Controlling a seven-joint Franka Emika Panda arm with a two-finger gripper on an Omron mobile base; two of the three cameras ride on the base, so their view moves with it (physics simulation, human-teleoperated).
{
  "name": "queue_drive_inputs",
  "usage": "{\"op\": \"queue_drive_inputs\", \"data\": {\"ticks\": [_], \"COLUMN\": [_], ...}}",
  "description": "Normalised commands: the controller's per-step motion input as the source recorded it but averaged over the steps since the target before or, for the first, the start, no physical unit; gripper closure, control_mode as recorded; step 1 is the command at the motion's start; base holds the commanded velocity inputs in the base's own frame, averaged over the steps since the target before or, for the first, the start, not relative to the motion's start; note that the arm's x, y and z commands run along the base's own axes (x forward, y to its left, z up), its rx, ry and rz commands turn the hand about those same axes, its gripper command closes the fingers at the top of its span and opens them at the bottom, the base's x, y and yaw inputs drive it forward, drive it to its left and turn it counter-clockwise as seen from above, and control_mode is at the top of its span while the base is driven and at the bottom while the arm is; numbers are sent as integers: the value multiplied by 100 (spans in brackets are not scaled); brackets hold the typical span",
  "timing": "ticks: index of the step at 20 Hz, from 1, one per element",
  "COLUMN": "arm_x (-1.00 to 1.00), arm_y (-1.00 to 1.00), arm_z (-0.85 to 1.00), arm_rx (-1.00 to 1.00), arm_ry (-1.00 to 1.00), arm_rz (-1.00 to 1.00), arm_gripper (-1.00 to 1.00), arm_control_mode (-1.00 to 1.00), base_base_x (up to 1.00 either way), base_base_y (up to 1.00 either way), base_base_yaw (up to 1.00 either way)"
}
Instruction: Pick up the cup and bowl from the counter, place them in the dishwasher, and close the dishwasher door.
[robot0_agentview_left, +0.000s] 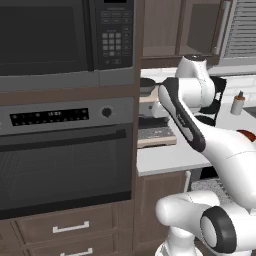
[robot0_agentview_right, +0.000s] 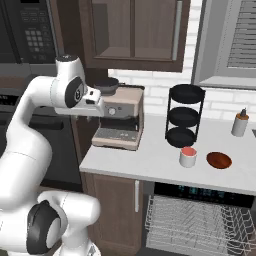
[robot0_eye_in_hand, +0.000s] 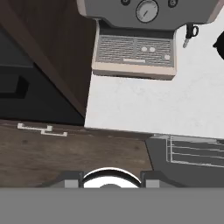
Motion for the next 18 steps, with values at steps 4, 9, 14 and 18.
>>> {"op": "queue_drive_inputs", "data": {"ticks": [4, 9, 14, 18], "arm_x": [0, 15, 30, 31], "arm_y": [-52, -100, -90, -88], "arm_z": [-3, -28, -60, -53], "arm_rx": [3, 5, -1, -11], "arm_ry": [1, 2, 4, 4], "arm_rz": [-1, -6, -4, -4], "arm_gripper": [-100, -100, -100, -100], "arm_control_mode": [-100, -100, -100, -100], "base_base_x": [0, 0, 0, 0], "base_base_y": [0, 0, 0, 0], "base_base_yaw": [0, 0, 0, 0]}}
